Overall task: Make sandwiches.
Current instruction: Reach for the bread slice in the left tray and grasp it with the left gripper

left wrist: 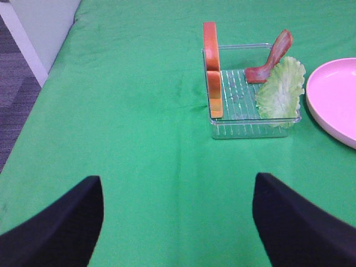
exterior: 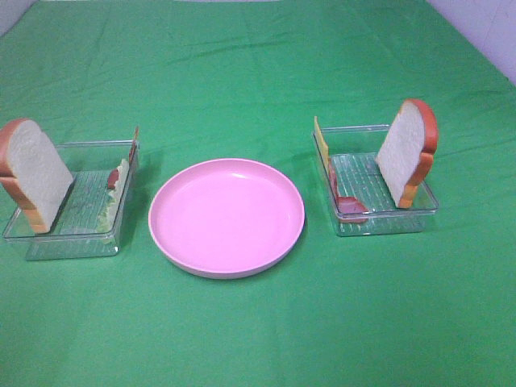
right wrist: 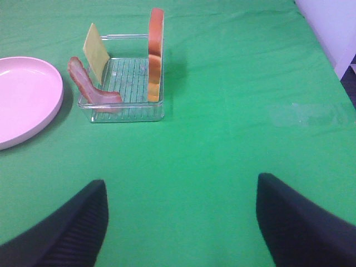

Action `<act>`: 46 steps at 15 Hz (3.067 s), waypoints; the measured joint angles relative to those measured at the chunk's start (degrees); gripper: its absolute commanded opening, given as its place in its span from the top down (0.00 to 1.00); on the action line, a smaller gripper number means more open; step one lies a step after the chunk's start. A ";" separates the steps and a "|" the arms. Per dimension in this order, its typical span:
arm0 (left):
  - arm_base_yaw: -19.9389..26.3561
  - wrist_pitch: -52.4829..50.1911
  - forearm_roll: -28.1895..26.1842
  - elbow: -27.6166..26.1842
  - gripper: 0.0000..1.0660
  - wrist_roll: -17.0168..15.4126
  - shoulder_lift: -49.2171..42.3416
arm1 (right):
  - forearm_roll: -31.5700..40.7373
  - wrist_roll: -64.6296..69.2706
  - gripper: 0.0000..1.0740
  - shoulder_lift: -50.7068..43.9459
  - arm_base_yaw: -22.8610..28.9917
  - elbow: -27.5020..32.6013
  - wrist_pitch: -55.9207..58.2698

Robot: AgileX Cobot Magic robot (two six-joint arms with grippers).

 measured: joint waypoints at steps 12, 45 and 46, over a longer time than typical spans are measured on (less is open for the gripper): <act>0.00 0.00 0.00 0.00 0.33 0.00 0.00 | 0.00 0.00 0.34 0.00 0.00 0.00 0.00; -5.44 -5.16 -3.61 -51.97 0.25 0.92 102.56 | 0.00 0.00 0.34 0.00 0.00 0.00 0.00; -7.16 -5.21 -1.26 -52.88 0.25 -2.18 105.31 | 0.00 0.00 0.34 0.00 0.00 0.00 0.00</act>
